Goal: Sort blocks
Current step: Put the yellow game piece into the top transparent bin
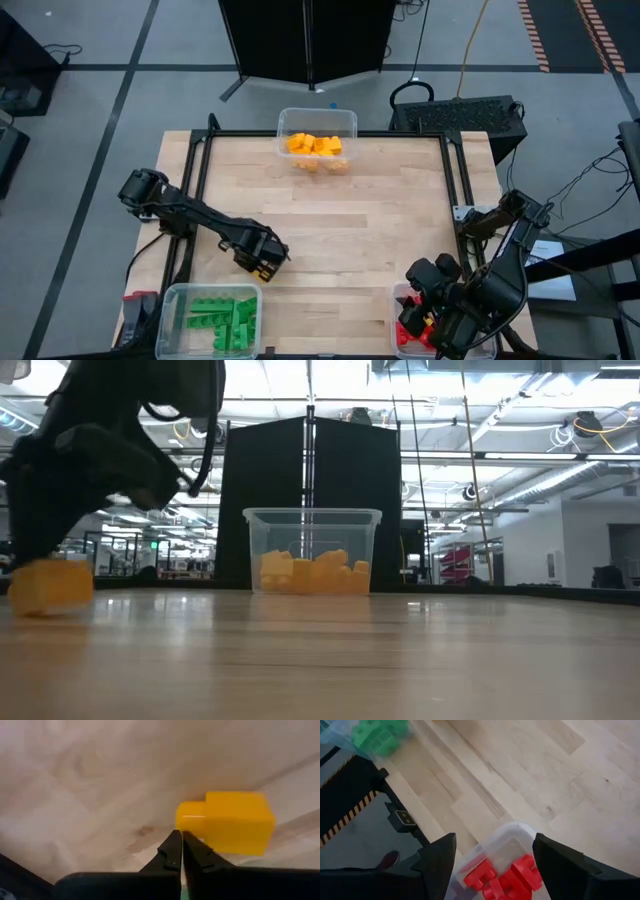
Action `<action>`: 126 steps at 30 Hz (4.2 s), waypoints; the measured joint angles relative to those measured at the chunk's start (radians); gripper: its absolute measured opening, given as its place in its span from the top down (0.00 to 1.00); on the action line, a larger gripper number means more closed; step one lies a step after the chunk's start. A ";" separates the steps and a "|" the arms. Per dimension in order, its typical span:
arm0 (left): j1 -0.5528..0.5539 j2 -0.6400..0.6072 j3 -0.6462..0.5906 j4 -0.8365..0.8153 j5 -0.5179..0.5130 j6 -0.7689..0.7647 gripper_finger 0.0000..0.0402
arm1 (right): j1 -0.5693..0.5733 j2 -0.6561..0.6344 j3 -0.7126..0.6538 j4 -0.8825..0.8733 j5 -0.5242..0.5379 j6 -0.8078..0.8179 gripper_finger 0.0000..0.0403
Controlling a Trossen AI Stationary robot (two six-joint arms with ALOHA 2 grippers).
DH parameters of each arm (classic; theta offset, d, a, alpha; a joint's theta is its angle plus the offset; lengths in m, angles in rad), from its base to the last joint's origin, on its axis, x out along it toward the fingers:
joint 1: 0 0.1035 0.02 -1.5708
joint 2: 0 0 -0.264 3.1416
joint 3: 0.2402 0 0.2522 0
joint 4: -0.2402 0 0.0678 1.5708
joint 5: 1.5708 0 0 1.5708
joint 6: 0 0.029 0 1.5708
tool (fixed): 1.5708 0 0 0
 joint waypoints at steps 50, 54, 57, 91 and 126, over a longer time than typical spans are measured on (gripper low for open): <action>0.015 -0.727 0.482 0.068 -0.534 0.519 1.00 | -0.486 0.155 0.001 0.876 -0.035 -1.230 0.36; -0.012 -0.778 0.482 0.048 -0.564 0.534 1.00 | -0.535 0.241 0.001 0.967 -0.150 -1.333 0.36; -0.017 -0.786 0.481 0.046 -0.570 0.552 1.00 | -0.553 0.297 0.000 0.967 -0.189 -1.341 0.36; -0.030 -0.744 0.468 -0.081 -0.564 0.586 1.00 | -0.523 0.613 0.018 1.157 -0.312 -1.606 0.18; -0.029 -0.744 0.468 -0.125 -0.564 0.585 1.00 | -0.534 0.708 0.018 1.144 -0.360 -1.454 0.28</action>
